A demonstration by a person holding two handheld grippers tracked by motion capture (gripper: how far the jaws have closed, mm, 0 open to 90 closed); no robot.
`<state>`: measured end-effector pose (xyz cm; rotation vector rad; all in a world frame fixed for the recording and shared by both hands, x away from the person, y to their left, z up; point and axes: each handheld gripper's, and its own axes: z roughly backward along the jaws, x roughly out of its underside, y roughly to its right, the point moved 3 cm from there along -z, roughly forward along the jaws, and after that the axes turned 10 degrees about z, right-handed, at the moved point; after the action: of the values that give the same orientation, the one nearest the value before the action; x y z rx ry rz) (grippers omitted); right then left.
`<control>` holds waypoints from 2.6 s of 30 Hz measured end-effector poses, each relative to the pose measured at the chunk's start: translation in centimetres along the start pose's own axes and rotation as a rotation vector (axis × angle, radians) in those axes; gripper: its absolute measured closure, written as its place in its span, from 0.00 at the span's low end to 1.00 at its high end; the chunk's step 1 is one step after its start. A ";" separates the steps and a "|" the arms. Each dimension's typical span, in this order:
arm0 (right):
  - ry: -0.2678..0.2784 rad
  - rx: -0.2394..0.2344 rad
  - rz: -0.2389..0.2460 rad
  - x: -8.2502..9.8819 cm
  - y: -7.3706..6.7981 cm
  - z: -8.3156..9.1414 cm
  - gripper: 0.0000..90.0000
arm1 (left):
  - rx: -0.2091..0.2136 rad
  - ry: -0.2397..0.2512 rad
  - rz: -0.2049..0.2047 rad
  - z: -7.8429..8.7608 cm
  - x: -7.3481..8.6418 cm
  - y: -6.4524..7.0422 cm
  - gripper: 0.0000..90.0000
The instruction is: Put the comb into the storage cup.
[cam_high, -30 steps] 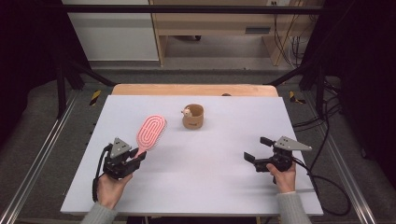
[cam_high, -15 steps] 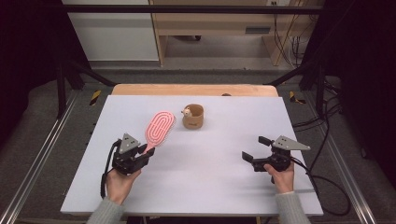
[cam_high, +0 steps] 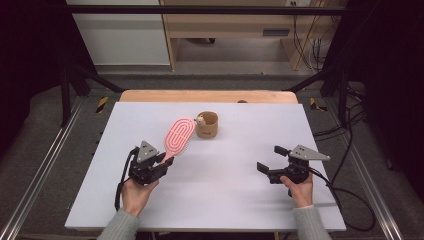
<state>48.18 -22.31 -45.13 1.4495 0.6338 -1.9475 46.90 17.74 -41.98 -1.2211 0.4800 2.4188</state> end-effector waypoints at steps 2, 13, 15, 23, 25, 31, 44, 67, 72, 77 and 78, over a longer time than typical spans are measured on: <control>0.000 -0.002 -0.002 -0.1 -0.1 -0.1 0.00 | 0.004 0.001 0.000 -0.1 -0.1 0.2 0.77; 0.002 -0.018 -0.004 -0.6 -0.9 -0.6 0.00 | 0.011 0.009 -0.009 -0.6 0.0 1.0 0.77; 0.002 -0.023 -0.009 -0.7 -1.1 -0.7 0.00 | 0.011 0.007 -0.012 -0.7 0.1 1.1 0.77; 0.007 -0.031 -0.014 -1.1 -1.7 -1.1 0.00 | 0.010 0.003 -0.018 -1.1 0.6 1.5 0.77; 0.008 -0.029 -0.015 -1.2 -1.9 -1.3 0.00 | 0.011 0.002 -0.022 -1.2 0.7 1.6 0.77; 0.004 -0.037 -0.023 -1.3 -2.2 -1.6 0.00 | 0.019 0.001 -0.028 -1.4 0.8 2.3 0.77; -0.001 -0.037 -0.037 -1.5 -2.7 -2.2 0.00 | 0.027 0.004 -0.043 -2.1 1.1 3.5 0.77; -0.008 -0.060 -0.037 -1.8 -3.6 -2.9 0.00 | 0.043 -0.004 -0.065 -2.9 1.3 5.2 0.77; -0.003 -0.061 -0.041 -2.0 -3.7 -2.9 0.00 | 0.051 -0.004 -0.075 -2.9 1.1 5.7 0.77; 0.003 -0.064 -0.044 -2.1 -3.8 -2.7 0.00 | 0.052 -0.003 -0.076 -3.0 1.0 6.0 0.77; 0.003 -0.063 -0.043 -2.2 -3.8 -2.7 0.00 | 0.049 -0.003 -0.078 -3.0 1.0 6.0 0.77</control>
<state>47.69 -17.36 -43.77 1.4113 0.7273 -1.9410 45.50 11.33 -43.75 -1.1932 0.4795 2.3295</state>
